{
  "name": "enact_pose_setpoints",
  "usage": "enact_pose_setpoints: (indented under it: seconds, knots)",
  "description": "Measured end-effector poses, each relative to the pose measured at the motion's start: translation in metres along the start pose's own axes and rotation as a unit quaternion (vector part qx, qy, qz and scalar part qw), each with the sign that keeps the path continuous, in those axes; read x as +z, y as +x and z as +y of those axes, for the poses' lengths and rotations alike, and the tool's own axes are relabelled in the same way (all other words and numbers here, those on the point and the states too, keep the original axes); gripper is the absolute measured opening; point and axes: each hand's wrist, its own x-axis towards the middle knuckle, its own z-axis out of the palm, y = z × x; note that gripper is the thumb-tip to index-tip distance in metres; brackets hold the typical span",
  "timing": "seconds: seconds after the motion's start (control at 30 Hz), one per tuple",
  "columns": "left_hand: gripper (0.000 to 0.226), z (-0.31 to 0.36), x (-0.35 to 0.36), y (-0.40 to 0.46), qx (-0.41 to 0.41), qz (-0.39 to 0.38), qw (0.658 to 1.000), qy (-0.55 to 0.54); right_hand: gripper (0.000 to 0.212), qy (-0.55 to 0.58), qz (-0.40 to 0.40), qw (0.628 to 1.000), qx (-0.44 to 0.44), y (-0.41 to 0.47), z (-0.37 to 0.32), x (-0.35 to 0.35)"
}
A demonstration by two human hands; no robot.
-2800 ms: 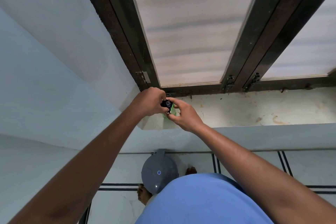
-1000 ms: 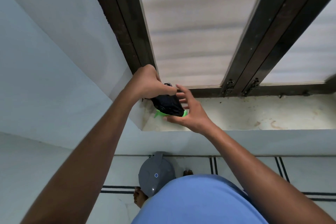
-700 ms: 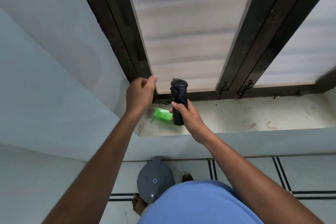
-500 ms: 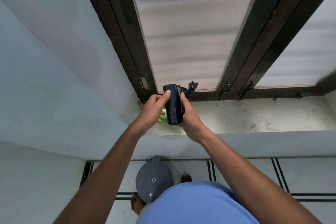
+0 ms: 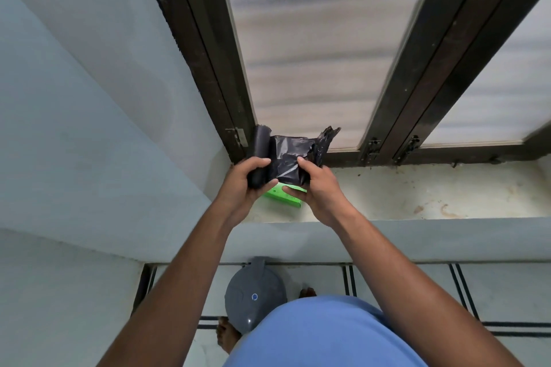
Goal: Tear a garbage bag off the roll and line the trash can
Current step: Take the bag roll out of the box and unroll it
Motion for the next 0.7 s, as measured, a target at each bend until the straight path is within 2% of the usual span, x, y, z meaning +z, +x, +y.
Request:
enact_pose_setpoints:
  seconds: [0.07, 0.17, 0.23, 0.3, 0.37, 0.43, 0.5, 0.6, 0.7]
  knots:
    - [0.009, 0.004, 0.001, 0.002, -0.004, -0.008, 1.0, -0.013, 0.035, 0.021, 0.026, 0.999, 0.005, 0.001, 0.003, -0.005]
    - [0.008, 0.009, 0.002, 0.004, 0.026, -0.011, 0.998, 0.054, 0.034, 0.059, 0.046, 0.997, 0.023, -0.002, 0.008, -0.007]
    - [0.011, 0.01, 0.002, 0.005, 0.044, -0.019, 0.996, 0.081, 0.059, 0.059, 0.031, 0.996, 0.055, -0.007, 0.015, -0.008]
    - [0.028, 0.01, 0.0, 0.009, 0.053, -0.026, 0.995, 0.079, 0.089, 0.042, 0.004, 0.994, 0.102, -0.014, 0.025, -0.008]
    - [0.031, 0.009, -0.002, 0.011, 0.066, -0.043, 0.992, 0.095, 0.101, 0.017, -0.041, 0.991, 0.126, -0.021, 0.034, -0.004]
    - [0.044, 0.007, -0.003, 0.013, 0.073, -0.049, 0.986, 0.138, 0.092, 0.0, -0.07, 0.991, 0.11, -0.025, 0.036, 0.005]
    - [0.062, 0.006, -0.002, 0.014, 0.078, -0.044, 0.982, 0.165, 0.072, -0.018, -0.06, 0.995, 0.08, -0.024, 0.032, 0.014]
    - [0.06, 0.006, 0.0, 0.015, 0.066, -0.019, 0.985, 0.155, 0.04, -0.011, -0.029, 0.998, 0.054, -0.02, 0.028, 0.017]
    - [0.063, 0.01, 0.001, 0.014, 0.04, 0.001, 0.994, 0.098, 0.027, 0.021, 0.025, 0.999, 0.043, -0.015, 0.031, 0.01]
